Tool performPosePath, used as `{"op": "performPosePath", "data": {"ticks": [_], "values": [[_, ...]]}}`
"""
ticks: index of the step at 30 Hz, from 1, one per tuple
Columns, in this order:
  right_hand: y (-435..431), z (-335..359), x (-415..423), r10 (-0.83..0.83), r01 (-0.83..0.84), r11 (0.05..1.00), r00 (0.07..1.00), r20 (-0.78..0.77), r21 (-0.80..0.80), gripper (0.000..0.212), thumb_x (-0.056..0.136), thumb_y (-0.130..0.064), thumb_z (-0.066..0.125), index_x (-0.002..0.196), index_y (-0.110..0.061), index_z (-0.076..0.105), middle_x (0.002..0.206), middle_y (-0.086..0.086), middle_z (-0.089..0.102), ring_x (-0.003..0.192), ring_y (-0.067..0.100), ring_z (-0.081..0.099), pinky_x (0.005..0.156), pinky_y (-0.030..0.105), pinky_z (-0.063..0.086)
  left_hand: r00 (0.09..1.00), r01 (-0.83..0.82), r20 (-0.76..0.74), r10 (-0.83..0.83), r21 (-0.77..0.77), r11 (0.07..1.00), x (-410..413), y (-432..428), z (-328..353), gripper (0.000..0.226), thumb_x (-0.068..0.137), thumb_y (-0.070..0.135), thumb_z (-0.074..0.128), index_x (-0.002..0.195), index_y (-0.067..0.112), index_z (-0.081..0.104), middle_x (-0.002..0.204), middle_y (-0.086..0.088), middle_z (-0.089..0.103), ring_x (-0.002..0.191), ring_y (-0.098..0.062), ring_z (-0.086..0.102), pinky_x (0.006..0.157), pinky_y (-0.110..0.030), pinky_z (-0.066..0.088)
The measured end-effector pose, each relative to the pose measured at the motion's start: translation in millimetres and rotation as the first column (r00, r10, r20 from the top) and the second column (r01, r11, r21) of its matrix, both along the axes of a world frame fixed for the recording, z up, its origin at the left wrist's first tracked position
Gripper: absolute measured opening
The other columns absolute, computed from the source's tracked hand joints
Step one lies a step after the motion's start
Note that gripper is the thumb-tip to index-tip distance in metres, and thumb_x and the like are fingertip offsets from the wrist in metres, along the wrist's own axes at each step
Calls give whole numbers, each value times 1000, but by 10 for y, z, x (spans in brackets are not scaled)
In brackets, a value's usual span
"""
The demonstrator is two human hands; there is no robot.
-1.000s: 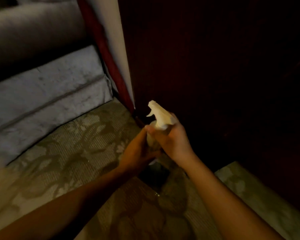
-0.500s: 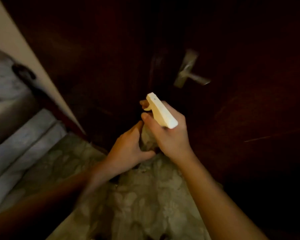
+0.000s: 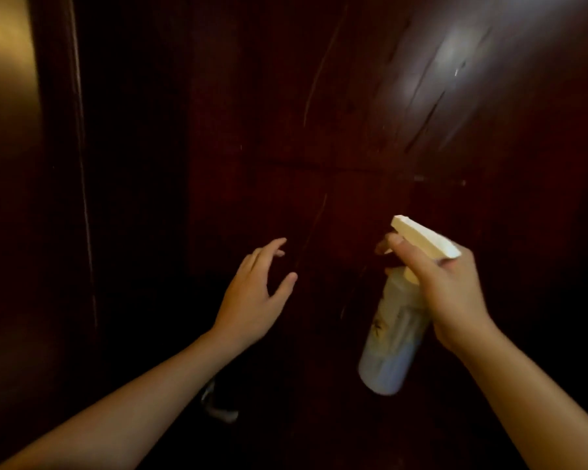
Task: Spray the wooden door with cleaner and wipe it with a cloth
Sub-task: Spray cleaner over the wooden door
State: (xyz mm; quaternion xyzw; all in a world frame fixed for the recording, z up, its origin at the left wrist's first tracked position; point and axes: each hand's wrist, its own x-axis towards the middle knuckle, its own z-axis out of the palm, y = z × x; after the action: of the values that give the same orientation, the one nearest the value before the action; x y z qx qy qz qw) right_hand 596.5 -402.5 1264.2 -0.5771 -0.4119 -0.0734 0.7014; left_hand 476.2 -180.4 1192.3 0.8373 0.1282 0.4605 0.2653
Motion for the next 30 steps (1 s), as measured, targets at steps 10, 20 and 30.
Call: {"op": "performPosePath", "data": {"ticks": [10,20,30], "values": [[598,1810,322,-113,117,993,960,255,-2,18,92,-24,72,94,-7,77,83,4,79,79,11,73,78,30,54,956,-243,241,167,329,912,729,814,1885,58,105,40,50,159,30,32,169,3,15,159,-17,7,127,-48,19],[1046,2828,445,-245,340,925,876,417,-171,31,92,-42,71,96,-12,73,86,5,79,86,28,76,86,45,60,948,-292,229,221,345,892,1340,1249,2384,59,107,47,29,164,33,19,174,-2,-3,160,-23,-11,129,-53,-5],[296,2961,937,-337,392,914,880,334,-109,18,92,-23,73,99,-7,74,89,7,79,92,25,76,78,34,59,897,-350,400,190,377,857,1824,813,2532,61,104,48,33,160,25,29,172,-8,11,162,-25,-1,130,-56,-4]]}}
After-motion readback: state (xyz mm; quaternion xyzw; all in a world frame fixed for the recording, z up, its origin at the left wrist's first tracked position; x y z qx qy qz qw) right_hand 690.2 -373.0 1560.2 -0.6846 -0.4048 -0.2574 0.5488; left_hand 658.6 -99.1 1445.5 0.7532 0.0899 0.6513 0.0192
